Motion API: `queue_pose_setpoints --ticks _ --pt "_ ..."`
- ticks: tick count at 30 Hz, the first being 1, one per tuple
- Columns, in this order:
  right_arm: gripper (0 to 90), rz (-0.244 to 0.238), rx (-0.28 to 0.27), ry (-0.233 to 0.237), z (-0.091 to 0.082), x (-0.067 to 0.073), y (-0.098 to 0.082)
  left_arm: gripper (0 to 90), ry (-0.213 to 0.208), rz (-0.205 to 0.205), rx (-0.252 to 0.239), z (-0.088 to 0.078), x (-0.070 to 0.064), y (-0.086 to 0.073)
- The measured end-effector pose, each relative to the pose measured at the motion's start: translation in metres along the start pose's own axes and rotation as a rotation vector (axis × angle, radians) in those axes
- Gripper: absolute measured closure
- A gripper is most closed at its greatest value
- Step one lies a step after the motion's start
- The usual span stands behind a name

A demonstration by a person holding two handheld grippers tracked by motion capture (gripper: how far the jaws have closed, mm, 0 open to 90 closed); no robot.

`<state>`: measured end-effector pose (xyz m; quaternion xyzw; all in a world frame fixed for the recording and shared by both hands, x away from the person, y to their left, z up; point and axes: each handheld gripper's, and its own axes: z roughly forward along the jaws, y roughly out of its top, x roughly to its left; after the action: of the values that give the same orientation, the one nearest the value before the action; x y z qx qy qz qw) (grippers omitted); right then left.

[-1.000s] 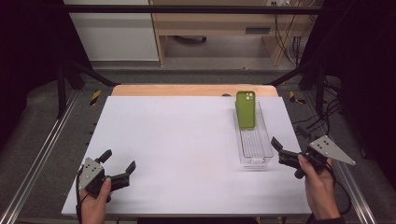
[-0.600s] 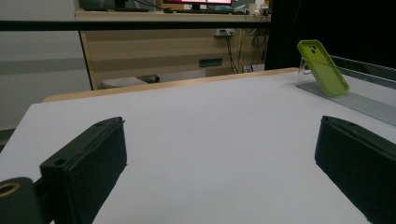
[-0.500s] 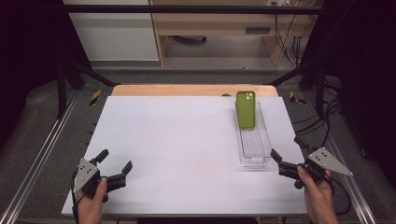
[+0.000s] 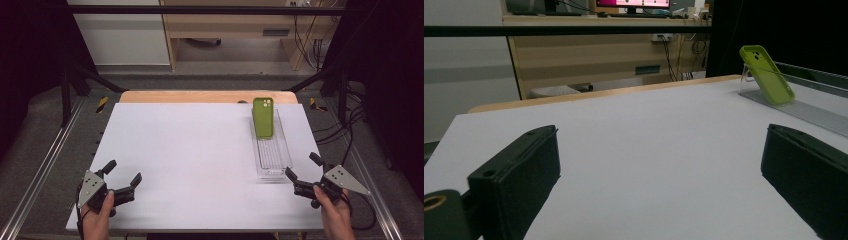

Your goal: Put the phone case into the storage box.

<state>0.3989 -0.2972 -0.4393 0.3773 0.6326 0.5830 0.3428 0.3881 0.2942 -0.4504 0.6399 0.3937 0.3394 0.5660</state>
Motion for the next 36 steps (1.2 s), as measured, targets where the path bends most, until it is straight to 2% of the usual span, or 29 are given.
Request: queue_pose_setpoints --ticks 10,20,25,31,36 --pt "2.6 0.003 0.021 0.022 0.003 0.008 -0.016 1.8 -0.012 0.009 0.002 0.001 -0.001 0.0" --pt "2.7 0.007 0.012 0.056 0.013 0.017 -0.024 1.8 -0.023 0.015 -0.001 0.001 -0.002 0.0" --pt "2.5 0.004 0.005 0.075 0.021 0.02 -0.026 1.7 -0.043 0.013 -0.014 0.001 -0.004 0.001" --pt "2.5 -0.01 0.001 0.076 0.028 0.02 -0.025 1.7 -0.067 0.009 -0.027 0.001 -0.006 0.001" --pt "2.6 -0.017 0.011 0.065 0.027 0.02 -0.027 1.6 -0.069 0.01 -0.02 0.002 -0.009 0.0"
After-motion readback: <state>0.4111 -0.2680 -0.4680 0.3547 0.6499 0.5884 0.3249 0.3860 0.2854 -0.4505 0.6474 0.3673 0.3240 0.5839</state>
